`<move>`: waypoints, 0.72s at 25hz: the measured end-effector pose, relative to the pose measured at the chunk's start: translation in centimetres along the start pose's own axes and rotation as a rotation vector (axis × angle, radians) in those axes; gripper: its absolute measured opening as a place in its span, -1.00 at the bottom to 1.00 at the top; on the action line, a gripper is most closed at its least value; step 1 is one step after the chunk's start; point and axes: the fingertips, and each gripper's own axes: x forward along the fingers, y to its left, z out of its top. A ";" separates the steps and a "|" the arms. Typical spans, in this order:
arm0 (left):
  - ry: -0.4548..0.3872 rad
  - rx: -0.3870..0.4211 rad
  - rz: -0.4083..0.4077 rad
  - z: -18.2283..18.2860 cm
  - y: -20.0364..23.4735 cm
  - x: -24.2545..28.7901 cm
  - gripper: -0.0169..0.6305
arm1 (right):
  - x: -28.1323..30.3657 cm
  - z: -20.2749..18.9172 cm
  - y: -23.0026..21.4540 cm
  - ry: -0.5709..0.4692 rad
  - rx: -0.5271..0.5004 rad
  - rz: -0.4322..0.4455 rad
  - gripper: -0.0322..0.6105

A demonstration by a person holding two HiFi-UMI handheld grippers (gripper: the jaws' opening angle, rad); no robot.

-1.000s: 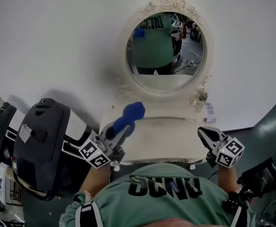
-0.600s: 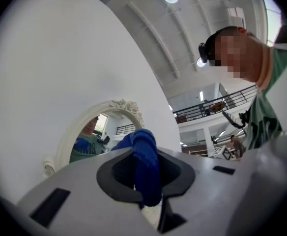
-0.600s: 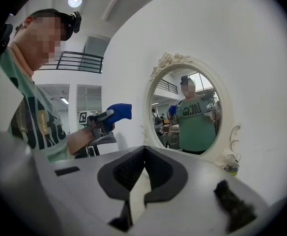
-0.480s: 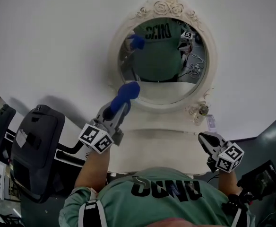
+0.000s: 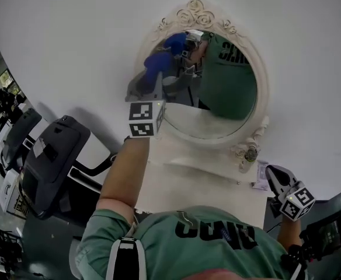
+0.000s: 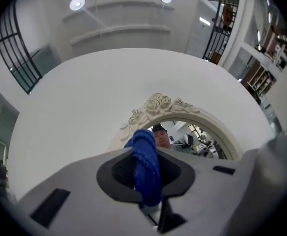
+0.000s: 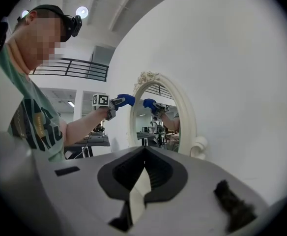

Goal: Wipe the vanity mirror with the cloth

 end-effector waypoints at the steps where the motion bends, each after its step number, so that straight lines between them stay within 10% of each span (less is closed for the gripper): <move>1: -0.002 0.027 0.013 0.5 -0.2 1.1 -0.75 | -0.1 -0.2 -0.2 -0.006 0.000 -0.009 -0.87; 18: -0.102 0.239 0.088 3.8 -2.9 11.4 -0.75 | 1.2 -2.1 0.3 0.011 0.042 -0.154 -0.86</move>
